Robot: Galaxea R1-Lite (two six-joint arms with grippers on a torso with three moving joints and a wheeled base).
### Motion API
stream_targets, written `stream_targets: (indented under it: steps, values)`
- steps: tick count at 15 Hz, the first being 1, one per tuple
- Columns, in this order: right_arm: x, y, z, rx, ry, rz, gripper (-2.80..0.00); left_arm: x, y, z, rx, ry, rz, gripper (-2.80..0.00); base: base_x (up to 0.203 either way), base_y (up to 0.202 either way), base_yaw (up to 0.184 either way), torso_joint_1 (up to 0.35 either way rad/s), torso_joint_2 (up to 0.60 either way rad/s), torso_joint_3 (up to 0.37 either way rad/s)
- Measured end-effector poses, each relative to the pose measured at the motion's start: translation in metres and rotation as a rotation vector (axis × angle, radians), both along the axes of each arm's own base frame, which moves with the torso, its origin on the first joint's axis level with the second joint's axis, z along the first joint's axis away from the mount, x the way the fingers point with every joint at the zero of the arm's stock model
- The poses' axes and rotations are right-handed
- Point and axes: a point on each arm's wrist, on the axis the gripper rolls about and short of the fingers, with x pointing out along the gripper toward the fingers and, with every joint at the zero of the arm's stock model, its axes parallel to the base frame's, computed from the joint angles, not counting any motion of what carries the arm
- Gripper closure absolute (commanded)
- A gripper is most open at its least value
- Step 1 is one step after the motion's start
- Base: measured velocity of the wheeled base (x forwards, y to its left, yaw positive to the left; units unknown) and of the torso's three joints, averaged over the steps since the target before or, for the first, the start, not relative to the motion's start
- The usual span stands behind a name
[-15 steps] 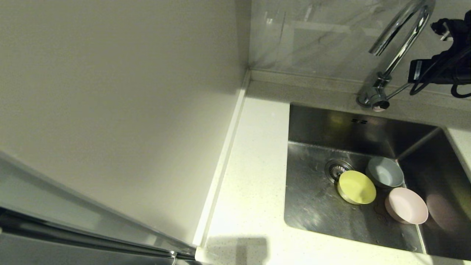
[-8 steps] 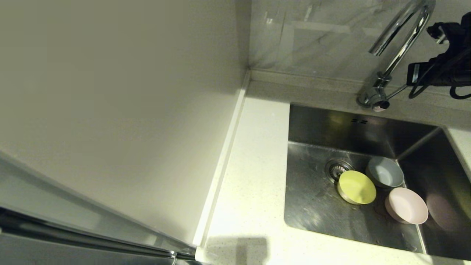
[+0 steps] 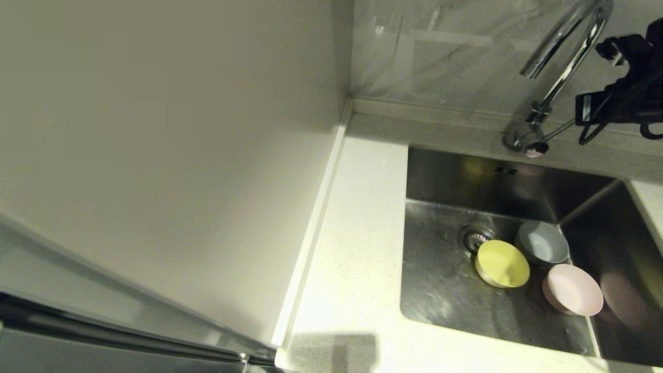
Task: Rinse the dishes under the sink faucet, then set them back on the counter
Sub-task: Turn on the faucet
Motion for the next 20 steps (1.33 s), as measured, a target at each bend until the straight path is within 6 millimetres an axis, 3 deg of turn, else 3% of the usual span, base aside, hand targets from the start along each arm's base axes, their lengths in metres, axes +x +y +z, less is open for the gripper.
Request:
stream_targets:
  steps: [11,20]
  values:
    - [-0.008,-0.006,-0.003,-0.074,0.077,-0.025,0.00,0.000,0.000,0.000,0.000,0.000,0.000,0.00,0.000,0.000,0.000,0.000,0.00,0.000]
    - [-0.011,0.000,0.015,-0.013,-0.058,-0.059,0.00,0.000,0.000,0.000,0.000,0.000,0.000,0.00,0.000,0.000,0.000,0.000,0.00,0.000]
